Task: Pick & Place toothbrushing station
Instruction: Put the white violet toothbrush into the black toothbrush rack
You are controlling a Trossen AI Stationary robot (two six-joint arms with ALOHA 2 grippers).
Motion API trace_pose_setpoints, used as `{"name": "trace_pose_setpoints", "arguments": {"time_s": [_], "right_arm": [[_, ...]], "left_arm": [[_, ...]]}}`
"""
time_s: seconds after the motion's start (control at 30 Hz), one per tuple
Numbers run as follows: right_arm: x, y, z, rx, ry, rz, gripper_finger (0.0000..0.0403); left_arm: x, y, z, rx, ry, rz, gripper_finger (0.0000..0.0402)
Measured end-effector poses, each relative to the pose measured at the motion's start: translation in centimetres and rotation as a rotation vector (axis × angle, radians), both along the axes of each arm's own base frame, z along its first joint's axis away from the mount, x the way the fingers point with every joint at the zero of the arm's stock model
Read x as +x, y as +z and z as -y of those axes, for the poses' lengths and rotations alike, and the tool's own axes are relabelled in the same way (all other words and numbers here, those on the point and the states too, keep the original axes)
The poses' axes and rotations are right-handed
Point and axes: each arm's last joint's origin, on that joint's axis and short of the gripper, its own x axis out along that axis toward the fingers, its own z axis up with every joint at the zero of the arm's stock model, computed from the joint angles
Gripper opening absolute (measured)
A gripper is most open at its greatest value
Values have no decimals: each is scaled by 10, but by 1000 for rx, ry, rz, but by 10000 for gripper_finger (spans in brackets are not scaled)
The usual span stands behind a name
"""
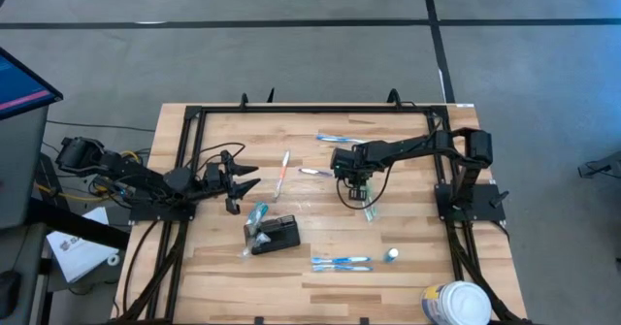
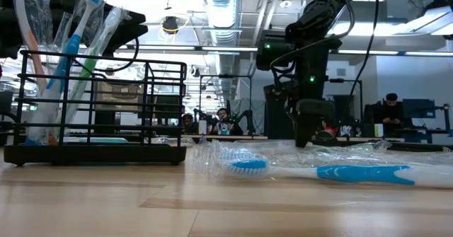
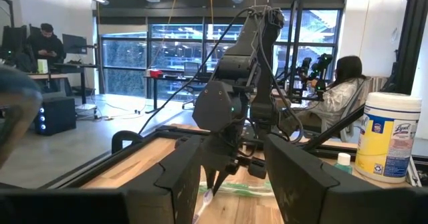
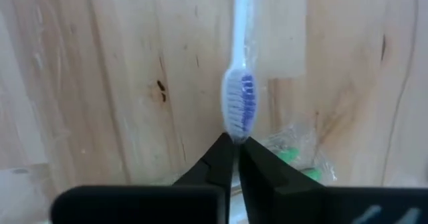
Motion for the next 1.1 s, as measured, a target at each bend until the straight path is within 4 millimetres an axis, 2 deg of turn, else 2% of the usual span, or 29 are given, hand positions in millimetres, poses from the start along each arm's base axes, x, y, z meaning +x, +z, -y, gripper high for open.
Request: {"name": "trace_pose_setpoints", "arguments": {"time_s": [0.2,0.4,0.87,1.1], "right_arm": [[0,1,0,6,-2,-8,10],[6,13,1,6,0,-7,2],[21,45,-6,1,28,-2,1],[30,70,-5,-3,28,28,1]], "left_arm": [[0,0,0,0,0,0,157],[0,0,0,0,0,0,157],[0,0,0,0,0,-1,157],[0,0,0,3,7,-3,156]]}}
